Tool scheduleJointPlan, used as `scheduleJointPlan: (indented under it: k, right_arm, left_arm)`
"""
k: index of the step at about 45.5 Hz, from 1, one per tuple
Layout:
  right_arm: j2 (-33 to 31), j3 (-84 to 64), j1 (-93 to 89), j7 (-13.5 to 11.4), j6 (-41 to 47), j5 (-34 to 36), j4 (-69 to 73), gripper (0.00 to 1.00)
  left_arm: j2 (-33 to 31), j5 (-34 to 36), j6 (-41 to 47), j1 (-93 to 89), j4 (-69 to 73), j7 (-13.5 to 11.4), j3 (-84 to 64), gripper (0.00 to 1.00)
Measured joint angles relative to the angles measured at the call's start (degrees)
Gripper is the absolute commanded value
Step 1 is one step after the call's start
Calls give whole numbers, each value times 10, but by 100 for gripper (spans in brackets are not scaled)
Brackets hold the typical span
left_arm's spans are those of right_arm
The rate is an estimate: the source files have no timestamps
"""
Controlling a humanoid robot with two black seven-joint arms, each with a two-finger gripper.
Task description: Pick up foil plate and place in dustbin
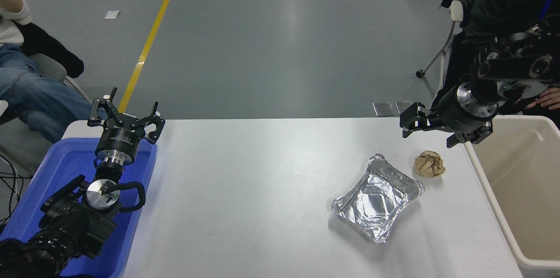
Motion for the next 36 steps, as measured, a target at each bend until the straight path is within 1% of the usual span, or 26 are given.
scheduleJointPlan:
  k: [8, 15, 21, 28, 36]
  right_arm:
    - [-14, 0, -32, 0, -52, 52, 27, 100]
    - [-22, 2, -56, 0, -85, 110, 46, 100]
    - [-24, 14, -83, 0, -111, 144, 59, 100]
    - [-24, 41, -115, 0, -140, 161, 69, 100]
    - [-22, 91, -153, 1, -178, 157, 72, 100]
  left_arm:
    - [0, 0, 0, 0, 0, 0, 0, 99]
    - [0, 0, 0, 0, 0, 0, 0, 99]
    - [0, 0, 0, 0, 0, 0, 0, 99]
    - [0, 0, 0, 0, 0, 0, 0, 99]
    - [0, 0, 0, 0, 0, 0, 0, 99]
